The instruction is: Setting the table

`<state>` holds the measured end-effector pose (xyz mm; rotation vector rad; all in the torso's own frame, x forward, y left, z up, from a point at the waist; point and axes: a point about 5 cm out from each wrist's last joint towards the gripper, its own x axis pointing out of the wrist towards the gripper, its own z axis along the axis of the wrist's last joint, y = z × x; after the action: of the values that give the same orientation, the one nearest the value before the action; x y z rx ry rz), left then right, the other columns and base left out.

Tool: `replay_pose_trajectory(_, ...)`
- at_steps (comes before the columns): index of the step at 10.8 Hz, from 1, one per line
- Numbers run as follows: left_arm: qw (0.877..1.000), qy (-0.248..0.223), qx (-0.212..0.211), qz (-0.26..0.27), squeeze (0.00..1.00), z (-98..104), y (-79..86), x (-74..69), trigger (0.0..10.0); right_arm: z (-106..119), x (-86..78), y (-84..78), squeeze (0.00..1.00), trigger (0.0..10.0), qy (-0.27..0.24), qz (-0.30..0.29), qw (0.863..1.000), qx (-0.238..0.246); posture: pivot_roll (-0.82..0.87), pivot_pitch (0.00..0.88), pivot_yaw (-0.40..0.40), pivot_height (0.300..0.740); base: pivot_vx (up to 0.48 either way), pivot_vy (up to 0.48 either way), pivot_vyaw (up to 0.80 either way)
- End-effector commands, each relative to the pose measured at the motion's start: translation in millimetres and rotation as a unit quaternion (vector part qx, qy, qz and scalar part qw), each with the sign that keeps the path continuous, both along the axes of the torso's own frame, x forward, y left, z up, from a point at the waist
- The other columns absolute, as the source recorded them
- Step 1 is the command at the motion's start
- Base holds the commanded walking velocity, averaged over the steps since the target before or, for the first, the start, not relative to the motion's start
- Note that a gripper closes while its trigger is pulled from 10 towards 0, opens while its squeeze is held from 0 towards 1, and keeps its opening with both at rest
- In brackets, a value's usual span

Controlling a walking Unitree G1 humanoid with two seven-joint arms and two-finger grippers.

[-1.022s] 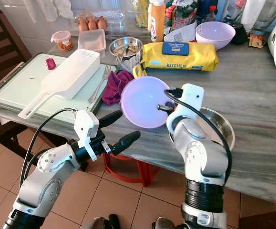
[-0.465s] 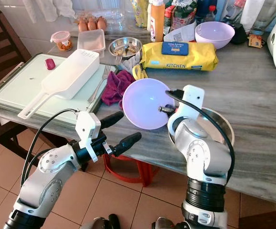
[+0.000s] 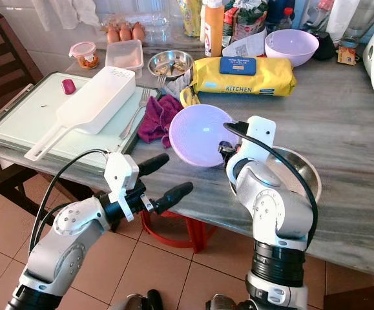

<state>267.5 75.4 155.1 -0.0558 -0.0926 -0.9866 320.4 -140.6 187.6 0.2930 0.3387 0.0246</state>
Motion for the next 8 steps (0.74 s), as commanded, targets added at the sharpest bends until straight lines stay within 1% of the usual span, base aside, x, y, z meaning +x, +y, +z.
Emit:
replay_pose_trajectory(1,1.000,-0.004,0.006,-0.003,0.00,1.3,0.8,-2.2,10.0,2.5,-0.5,1.0,1.00,10.0,-0.002,0.001,1.000,-0.001,-0.20,0.155,0.078,0.740,0.000,0.000,0.00)
replay_pose_trajectory(5,1.000,-0.005,0.005,0.001,0.00,1.7,0.4,-1.0,10.0,12.1,2.2,2.7,1.00,10.0,-0.025,0.005,1.000,-0.009,-0.20,0.148,0.079,0.740,0.000,0.000,0.00)
replay_pose_trajectory(8,1.000,-0.006,0.005,0.002,0.00,2.2,-0.2,-0.5,10.0,22.5,3.0,4.6,1.00,10.0,-0.053,0.007,0.998,-0.016,-0.20,0.148,0.081,0.740,0.000,0.000,0.00)
